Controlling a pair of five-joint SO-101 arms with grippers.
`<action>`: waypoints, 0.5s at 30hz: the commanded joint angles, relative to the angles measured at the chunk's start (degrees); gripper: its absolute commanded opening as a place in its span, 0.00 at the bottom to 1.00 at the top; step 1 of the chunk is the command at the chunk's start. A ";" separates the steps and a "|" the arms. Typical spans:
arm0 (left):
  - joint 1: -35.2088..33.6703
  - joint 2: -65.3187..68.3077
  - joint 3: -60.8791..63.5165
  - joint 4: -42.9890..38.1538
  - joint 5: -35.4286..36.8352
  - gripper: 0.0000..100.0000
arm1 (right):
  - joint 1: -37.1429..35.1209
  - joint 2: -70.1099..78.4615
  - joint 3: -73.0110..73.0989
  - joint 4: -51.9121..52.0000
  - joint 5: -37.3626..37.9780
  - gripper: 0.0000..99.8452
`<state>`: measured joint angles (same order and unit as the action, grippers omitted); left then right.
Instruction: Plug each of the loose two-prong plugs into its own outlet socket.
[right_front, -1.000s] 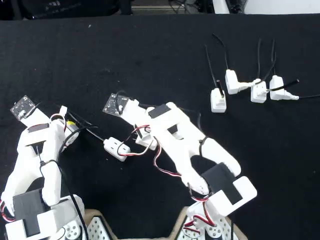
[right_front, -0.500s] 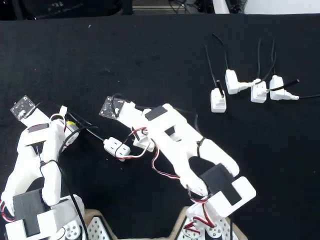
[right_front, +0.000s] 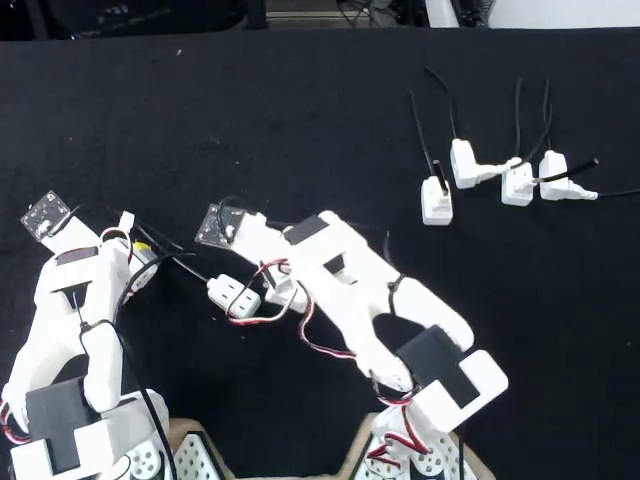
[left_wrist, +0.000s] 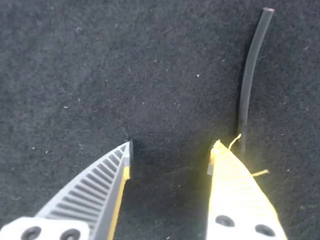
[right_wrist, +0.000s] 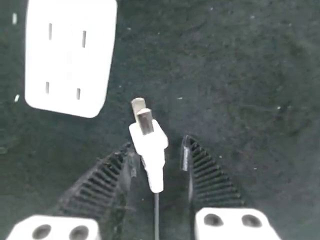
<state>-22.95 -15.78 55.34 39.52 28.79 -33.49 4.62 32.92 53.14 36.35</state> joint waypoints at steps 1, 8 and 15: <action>0.92 -1.93 -1.89 0.26 0.18 0.25 | -0.79 -1.45 -0.40 0.44 -0.26 0.14; 0.92 -1.93 -1.89 0.26 0.18 0.25 | -0.79 -1.54 -0.66 0.79 -0.53 0.07; 0.84 -1.93 -1.80 0.26 0.18 0.25 | -0.18 -5.76 1.36 1.58 -0.70 0.01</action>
<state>-22.95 -15.78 55.34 39.52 28.79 -33.49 4.09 33.54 53.49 36.35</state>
